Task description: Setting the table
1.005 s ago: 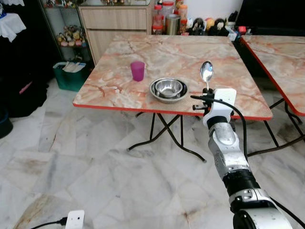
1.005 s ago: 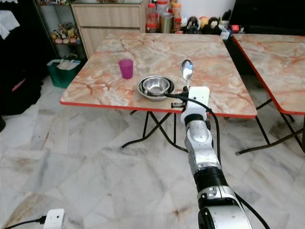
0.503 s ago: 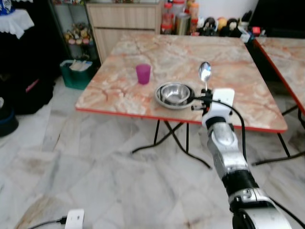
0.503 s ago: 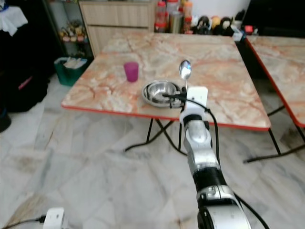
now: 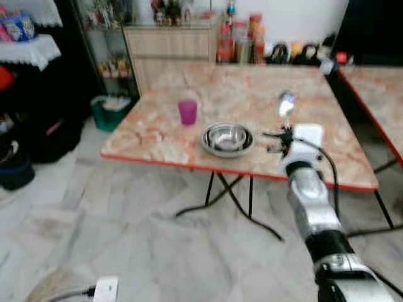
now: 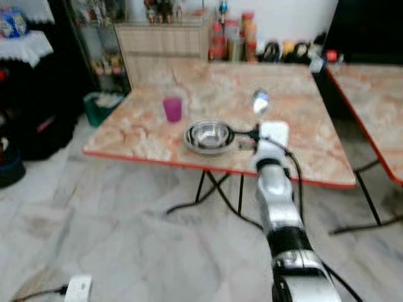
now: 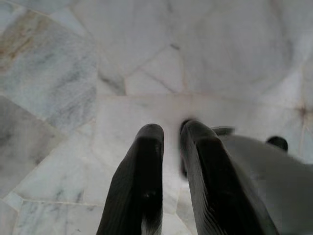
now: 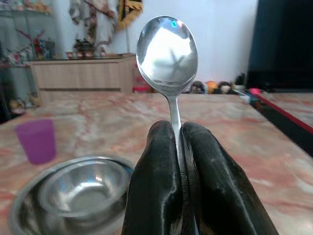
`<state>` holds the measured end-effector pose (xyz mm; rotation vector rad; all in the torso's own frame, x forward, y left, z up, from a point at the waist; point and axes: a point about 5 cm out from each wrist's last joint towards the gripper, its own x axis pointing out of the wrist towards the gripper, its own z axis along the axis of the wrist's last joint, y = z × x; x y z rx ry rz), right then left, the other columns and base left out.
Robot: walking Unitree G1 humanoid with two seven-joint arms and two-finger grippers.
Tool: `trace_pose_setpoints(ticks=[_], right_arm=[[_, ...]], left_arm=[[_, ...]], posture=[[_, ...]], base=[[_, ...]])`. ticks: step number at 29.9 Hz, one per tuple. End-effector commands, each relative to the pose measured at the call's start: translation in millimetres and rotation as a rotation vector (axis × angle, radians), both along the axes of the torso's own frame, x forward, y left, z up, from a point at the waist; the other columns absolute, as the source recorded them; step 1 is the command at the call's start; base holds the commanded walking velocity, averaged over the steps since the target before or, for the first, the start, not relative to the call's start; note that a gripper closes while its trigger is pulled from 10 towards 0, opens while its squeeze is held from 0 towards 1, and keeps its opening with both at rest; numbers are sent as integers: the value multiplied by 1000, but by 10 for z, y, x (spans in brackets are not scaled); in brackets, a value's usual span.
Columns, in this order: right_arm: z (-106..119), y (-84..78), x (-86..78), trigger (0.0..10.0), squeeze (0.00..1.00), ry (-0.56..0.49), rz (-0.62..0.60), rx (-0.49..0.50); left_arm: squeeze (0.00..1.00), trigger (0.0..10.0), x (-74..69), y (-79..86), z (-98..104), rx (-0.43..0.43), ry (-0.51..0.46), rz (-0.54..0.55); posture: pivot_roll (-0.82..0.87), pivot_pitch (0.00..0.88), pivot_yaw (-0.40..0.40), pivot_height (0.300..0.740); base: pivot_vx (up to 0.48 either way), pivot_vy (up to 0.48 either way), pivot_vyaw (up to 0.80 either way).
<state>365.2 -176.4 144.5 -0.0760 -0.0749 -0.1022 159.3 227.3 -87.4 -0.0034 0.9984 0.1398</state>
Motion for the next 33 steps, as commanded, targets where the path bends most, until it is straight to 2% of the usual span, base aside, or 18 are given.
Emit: trace_pose_setpoints(ticks=[1,17,24,33], right_arm=[[-4,111,19,10000,0,17,21,2],[-126,60,-12,10000,0,78,-23,14],[-274,0,-55,10000,0,146,-72,40],[-425,32,-93,10000,0,223,-79,64]], left_arm=[[0,10000,4,55,14,17,4,-5],[0,10000,5,56,14,17,6,-8],[0,10000,4,53,13,16,6,-9],[0,10000,7,57,15,18,7,-11]], posture=[[32,0,9,740],[30,0,9,740],[31,0,8,740],[31,0,9,740]], base=[[341,0,0],[342,0,0],[343,0,0],[343,0,0]])
